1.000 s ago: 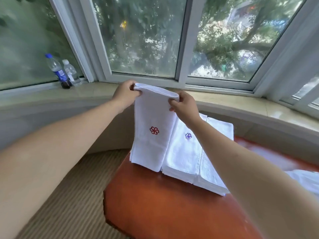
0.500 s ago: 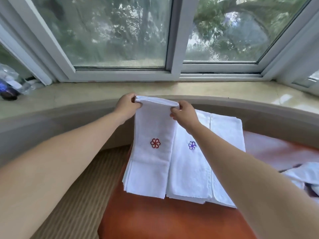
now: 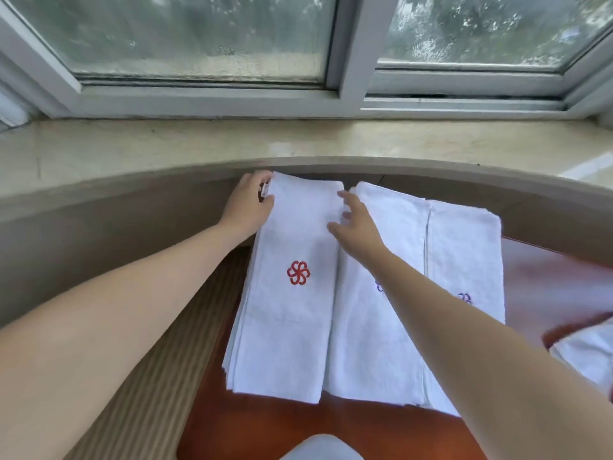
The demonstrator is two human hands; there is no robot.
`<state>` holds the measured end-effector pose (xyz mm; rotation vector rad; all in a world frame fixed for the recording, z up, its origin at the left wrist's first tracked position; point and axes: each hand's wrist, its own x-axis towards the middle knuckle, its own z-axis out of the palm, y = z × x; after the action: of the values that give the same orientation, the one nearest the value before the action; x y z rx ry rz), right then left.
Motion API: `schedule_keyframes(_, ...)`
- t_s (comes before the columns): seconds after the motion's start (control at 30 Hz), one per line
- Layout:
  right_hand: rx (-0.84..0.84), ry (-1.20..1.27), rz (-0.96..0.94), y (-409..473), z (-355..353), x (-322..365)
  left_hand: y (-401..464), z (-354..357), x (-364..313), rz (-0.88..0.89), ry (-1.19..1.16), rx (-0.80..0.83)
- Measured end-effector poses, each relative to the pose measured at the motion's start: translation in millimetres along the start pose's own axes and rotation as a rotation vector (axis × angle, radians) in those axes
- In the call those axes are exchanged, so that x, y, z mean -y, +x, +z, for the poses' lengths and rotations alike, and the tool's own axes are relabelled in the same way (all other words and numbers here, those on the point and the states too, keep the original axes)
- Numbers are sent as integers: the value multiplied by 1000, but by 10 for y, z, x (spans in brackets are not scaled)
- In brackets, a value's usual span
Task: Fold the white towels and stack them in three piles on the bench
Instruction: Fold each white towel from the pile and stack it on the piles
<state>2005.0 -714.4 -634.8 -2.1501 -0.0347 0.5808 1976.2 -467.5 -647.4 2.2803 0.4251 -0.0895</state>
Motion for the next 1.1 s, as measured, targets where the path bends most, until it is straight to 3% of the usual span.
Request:
schedule_keyframes(0.23,137,-445,-215,-347,232,-278,-527,263,336,73,344,356)
schedule_keyframes(0.47,215,-728,-191,-1005,357,-410,-1259,309,375,221,665,435)
schedule_keyframes(0.63,93,-723,66,-1793,498,-674,-1953,401,363,199,759,597)
schedule_keyframes(0.93,405,-636,93,-3024,525,-1054,-3132,629,100,134,814,703)
schedule_keyframes(1.1,374,-565,116,-3581,210,-1219,-3676,844,-355,159,835,697)
